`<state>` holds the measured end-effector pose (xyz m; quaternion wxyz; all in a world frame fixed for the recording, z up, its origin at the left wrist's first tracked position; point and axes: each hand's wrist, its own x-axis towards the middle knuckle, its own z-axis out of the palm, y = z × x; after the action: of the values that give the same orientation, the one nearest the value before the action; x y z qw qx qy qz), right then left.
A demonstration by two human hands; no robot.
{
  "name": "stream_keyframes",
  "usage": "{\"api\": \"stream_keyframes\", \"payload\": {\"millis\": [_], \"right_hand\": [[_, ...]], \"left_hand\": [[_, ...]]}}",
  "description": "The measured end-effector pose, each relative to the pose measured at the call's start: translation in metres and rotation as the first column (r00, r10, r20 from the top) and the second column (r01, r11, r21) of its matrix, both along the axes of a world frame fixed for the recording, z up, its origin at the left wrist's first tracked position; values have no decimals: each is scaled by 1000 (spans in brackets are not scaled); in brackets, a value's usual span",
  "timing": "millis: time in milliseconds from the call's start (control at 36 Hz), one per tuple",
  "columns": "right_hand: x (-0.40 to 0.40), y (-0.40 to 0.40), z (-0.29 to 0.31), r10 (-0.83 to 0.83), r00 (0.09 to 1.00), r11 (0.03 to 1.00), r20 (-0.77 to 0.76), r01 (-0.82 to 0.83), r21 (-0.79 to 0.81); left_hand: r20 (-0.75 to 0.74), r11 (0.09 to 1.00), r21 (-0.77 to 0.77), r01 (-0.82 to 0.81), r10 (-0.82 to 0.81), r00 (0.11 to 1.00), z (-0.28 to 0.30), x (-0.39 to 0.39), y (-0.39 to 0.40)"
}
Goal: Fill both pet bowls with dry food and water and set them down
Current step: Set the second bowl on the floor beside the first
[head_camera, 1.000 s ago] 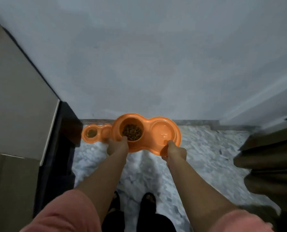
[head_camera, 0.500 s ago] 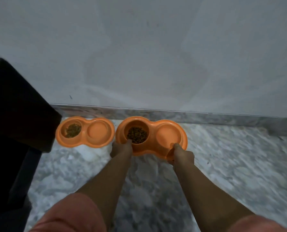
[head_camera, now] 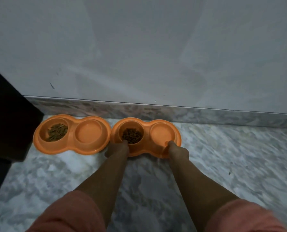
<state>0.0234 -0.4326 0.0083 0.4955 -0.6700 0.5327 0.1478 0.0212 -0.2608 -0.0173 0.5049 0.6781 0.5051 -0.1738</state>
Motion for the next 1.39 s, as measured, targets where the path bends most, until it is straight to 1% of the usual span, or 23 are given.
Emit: {"api": "stream_keyframes", "payload": {"millis": [250, 444, 556, 639, 694, 750, 806, 889, 1028, 1222, 1389], "right_hand": [[5, 0, -16, 26, 1000, 1000, -14, -26, -17], [10, -7, -27, 83, 995, 996, -49, -84, -29], [12, -9, -30, 102, 994, 994, -42, -103, -25], [12, -9, -29, 133, 990, 990, -40, -135, -37], [12, -9, -26, 140, 989, 987, -37, -143, -73], [15, -8, -20, 146, 988, 980, -51, -151, -126], [17, -9, -12, 137, 989, 979, -61, -144, -144], [21, -10, 7, 176, 983, 968, -45, -181, -173], [16, -3, 66, 219, 975, 962, 23, -212, -174], [-4, 12, 226, 284, 956, 952, 73, -273, -136], [-24, 23, 383, 351, 928, 933, 128, -334, -133]], "left_hand": [[14, 989, 54, 137, -138, 990, -19, 5, 1], [-97, 974, 124, 191, -180, 979, -24, 10, -5], [-103, 966, 142, 215, -201, 974, -26, 9, -8], [-96, 973, 134, 188, -177, 980, -29, 8, -9], [-98, 981, 116, 153, -142, 985, -26, 8, -11], [-112, 992, 87, 92, -82, 990, -19, 8, -14], [-117, 997, 74, 16, -7, 993, -10, 8, -16], [-81, 995, 89, -48, 55, 995, 9, 11, -17], [-17, 992, 122, 14, -12, 1000, 68, 3, -14], [110, 993, 119, -17, 3, 994, 238, -18, -14], [195, 991, 128, -28, 2, 981, 397, -36, -10]]}}
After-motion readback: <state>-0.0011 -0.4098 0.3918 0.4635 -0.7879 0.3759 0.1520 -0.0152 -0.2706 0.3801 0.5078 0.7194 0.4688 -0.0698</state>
